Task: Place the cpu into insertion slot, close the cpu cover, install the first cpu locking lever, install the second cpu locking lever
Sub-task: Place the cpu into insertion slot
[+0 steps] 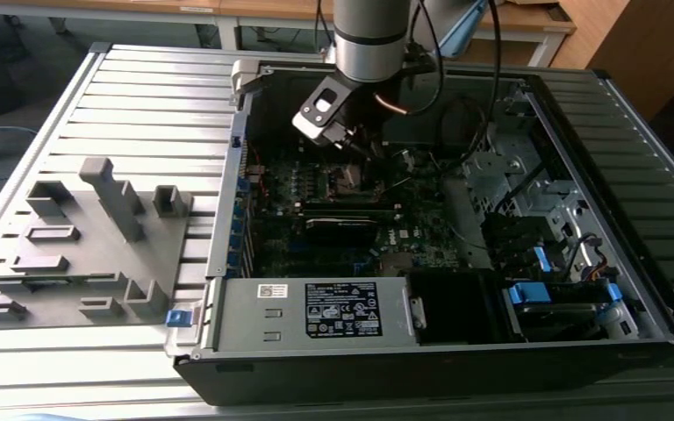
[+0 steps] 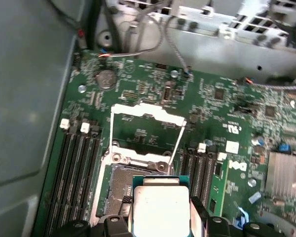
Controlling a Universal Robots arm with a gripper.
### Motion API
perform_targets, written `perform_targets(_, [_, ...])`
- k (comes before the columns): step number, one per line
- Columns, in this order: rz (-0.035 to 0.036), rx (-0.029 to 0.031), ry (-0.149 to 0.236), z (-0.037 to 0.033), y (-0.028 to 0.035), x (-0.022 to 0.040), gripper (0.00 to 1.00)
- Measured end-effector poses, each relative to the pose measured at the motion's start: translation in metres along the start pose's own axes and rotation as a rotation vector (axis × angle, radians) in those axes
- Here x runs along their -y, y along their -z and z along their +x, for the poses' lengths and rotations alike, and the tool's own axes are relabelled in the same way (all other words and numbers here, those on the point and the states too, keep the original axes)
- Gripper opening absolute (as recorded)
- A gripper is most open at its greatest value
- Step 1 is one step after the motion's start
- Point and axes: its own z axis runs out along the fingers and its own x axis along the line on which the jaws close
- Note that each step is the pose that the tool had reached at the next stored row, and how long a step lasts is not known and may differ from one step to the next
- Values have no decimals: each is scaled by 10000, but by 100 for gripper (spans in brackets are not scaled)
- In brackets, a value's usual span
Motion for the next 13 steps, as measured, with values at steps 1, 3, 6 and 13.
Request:
perform_targets(1, [8, 17, -178, 0, -1, 0, 54])
perform_targets(3, [23, 50, -531, 0, -2, 0, 54])
perform_targets(6, [28, 61, -637, 0, -2, 1, 54])
perform_targets(13, [0, -210, -702, 1, -2, 2, 54])
